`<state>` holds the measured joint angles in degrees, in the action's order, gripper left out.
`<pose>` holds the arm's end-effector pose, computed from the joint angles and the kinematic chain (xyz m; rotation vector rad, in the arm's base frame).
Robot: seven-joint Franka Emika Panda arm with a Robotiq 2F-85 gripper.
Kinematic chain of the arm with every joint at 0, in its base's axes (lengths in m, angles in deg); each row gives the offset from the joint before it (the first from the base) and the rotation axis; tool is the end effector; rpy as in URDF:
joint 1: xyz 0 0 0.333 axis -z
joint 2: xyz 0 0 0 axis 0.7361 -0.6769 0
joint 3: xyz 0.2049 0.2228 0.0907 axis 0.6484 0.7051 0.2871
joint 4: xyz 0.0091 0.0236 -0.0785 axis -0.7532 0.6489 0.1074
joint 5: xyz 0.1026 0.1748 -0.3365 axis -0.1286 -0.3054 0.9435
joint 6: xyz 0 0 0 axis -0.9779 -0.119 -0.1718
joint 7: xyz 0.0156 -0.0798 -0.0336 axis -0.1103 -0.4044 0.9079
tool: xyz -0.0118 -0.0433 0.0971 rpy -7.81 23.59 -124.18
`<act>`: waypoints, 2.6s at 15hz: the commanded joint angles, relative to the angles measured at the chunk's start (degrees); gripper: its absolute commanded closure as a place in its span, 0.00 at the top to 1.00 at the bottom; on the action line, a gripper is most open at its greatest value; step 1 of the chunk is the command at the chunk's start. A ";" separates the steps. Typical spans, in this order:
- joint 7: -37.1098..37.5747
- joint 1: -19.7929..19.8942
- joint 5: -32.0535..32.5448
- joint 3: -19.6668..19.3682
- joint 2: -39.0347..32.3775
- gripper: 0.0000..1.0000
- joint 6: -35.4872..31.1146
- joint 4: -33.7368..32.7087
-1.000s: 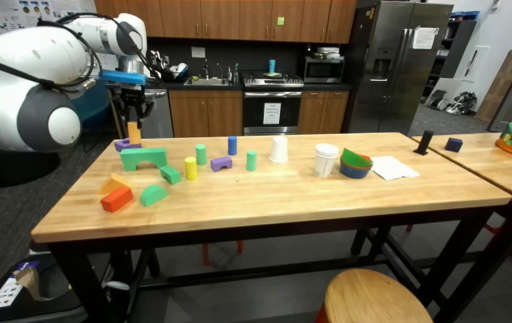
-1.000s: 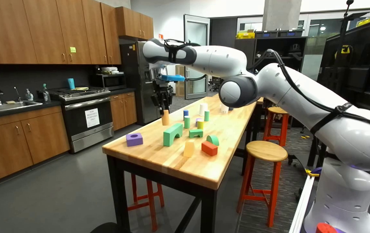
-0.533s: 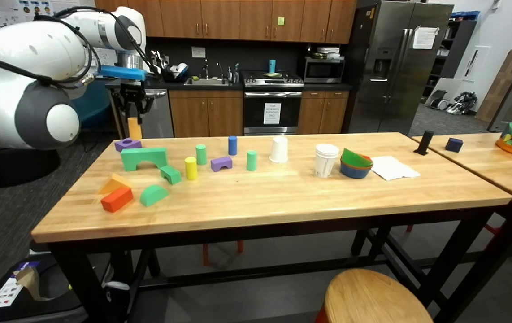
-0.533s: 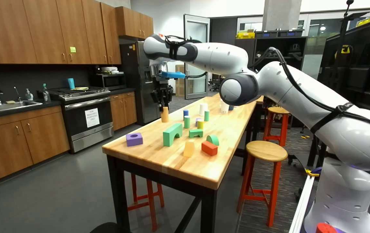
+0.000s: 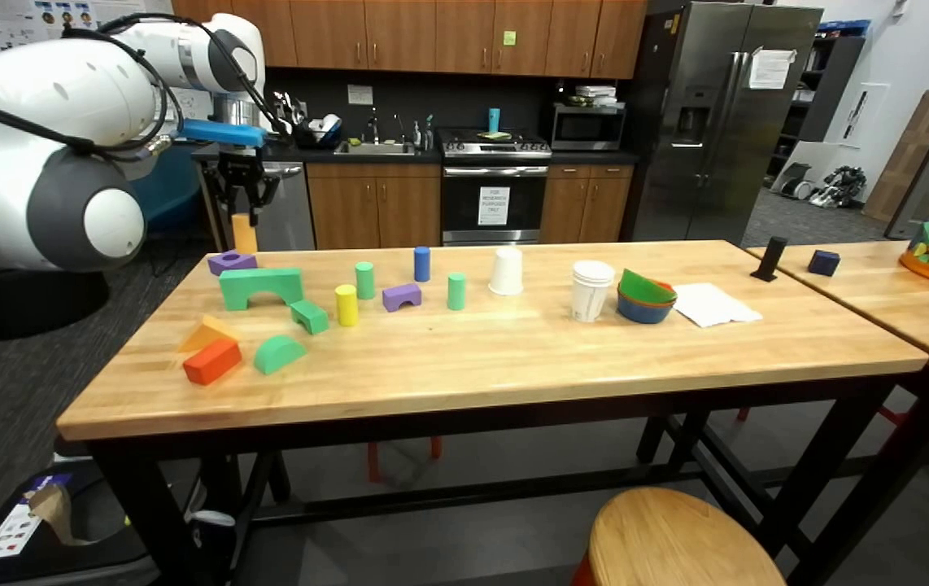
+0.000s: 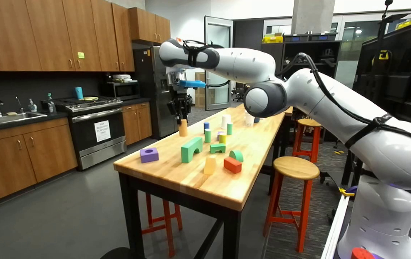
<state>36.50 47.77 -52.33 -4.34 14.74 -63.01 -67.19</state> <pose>0.7426 0.0106 0.4556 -3.0490 -0.1722 0.2803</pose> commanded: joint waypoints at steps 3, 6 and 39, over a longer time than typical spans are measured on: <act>0.67 0.23 -0.45 0.21 -0.53 0.15 2.73 -0.48; 0.97 0.30 -0.55 0.22 -1.18 0.15 3.59 -0.57; 1.24 0.52 -1.35 1.15 -0.33 0.15 1.66 0.79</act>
<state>36.61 47.81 -52.68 -3.48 13.21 -59.64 -67.39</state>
